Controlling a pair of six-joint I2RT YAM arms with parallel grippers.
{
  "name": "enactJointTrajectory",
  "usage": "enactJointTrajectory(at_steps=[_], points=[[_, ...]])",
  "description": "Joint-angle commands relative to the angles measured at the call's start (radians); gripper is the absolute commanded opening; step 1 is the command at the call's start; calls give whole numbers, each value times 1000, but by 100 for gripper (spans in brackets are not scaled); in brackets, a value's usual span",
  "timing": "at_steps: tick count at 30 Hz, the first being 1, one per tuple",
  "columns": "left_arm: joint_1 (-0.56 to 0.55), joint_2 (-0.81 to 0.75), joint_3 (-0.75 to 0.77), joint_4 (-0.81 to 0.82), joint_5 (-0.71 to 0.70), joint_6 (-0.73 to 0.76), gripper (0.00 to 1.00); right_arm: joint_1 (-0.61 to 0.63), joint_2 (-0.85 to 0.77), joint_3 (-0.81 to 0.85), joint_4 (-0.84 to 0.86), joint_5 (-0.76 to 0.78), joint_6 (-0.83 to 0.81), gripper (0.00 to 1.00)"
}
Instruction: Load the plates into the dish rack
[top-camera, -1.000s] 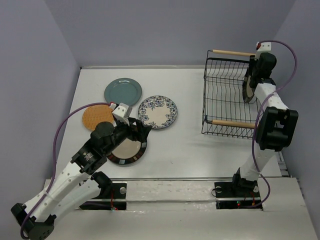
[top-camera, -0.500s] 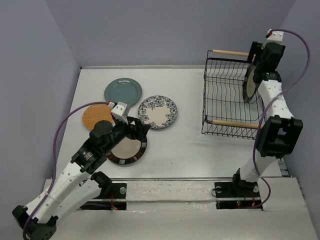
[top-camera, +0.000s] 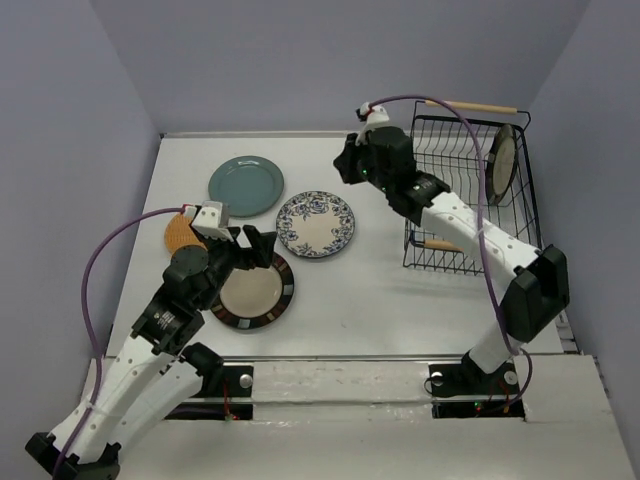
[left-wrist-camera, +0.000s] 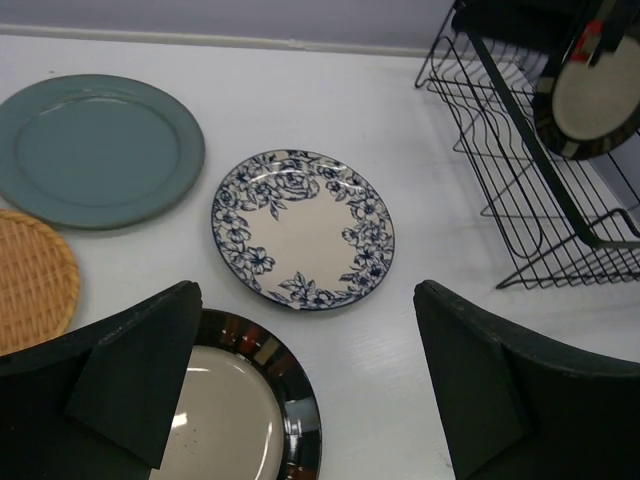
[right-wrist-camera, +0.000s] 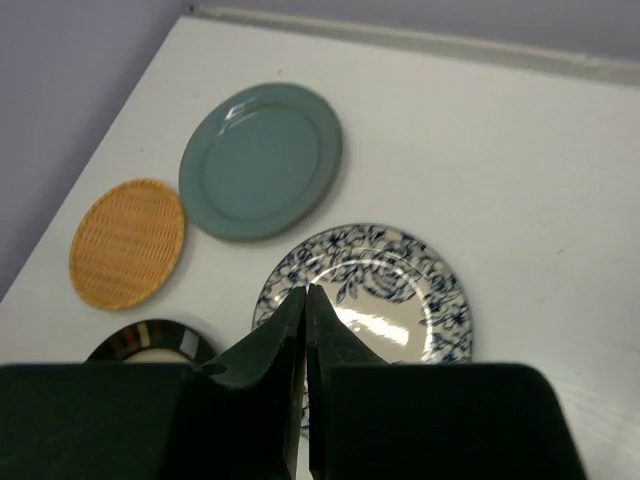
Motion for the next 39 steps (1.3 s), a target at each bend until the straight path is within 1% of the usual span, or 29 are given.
enactJointTrajectory(at_steps=[1, 3, 4, 6, 7, 8, 9, 10, 12, 13, 15, 16, 17, 19, 21, 22, 23, 25, 27, 28, 31, 32, 35, 36, 39], points=[[34, -42, 43, 23, -157, -40, 99, 102, 92, 9, -31, 12, 185, 7], [43, -49, 40, 20, -181, -51, 99, 128, 130, -8, -30, 5, 263, 9], [47, -50, 40, 19, -185, -51, 99, 157, 164, -17, -28, 8, 286, 18], [47, -49, 41, 17, -182, -52, 99, 188, 185, -56, -17, 3, 344, 26], [48, -47, 40, 17, -179, -49, 99, 221, 199, -74, -11, -15, 364, 33], [48, -49, 40, 19, -171, -48, 99, 240, 201, -96, 7, -25, 384, 37], [47, -49, 40, 19, -168, -48, 99, 258, 204, -137, 18, -26, 428, 47], [47, -50, 40, 20, -162, -46, 99, 278, 208, -154, 29, -38, 449, 53], [47, -50, 41, 25, -148, -44, 99, 327, 213, -189, 44, -41, 511, 60], [48, -55, 41, 25, -142, -43, 99, 343, 213, -233, 55, -41, 531, 65], [45, -59, 40, 26, -134, -41, 99, 364, 215, -280, 98, -55, 596, 68], [47, -61, 40, 25, -133, -40, 99, 375, 216, -303, 104, -61, 616, 69], [45, -64, 40, 26, -131, -40, 99, 375, 218, -353, 165, -68, 633, 69], [37, -67, 40, 26, -129, -38, 99, 375, 225, -396, 214, -86, 668, 69], [30, -65, 38, 26, -125, -38, 99, 375, 245, -432, 234, -88, 682, 67], [27, -65, 38, 28, -122, -37, 99, 375, 251, -444, 252, -136, 686, 67], [25, -64, 38, 27, -120, -37, 99, 375, 258, -453, 298, -152, 690, 67], [19, -64, 38, 28, -119, -35, 99, 375, 288, -459, 323, -193, 703, 65], [17, -67, 38, 28, -119, -35, 99, 375, 305, -490, 413, -225, 741, 64], [19, -68, 38, 28, -119, -34, 99, 375, 326, -501, 474, -250, 758, 62], [17, -70, 40, 28, -120, -34, 99, 375, 365, -530, 548, -279, 812, 57], [17, -70, 38, 28, -119, -34, 99, 375, 389, -541, 603, -279, 824, 54], [16, -70, 38, 28, -117, -35, 99, 375, 426, -568, 688, -276, 861, 48], [17, -70, 38, 27, -117, -34, 99, 375, 445, -573, 702, -276, 874, 45], [16, -69, 40, 26, -111, -34, 99, 375, 463, -591, 747, -261, 884, 41]])
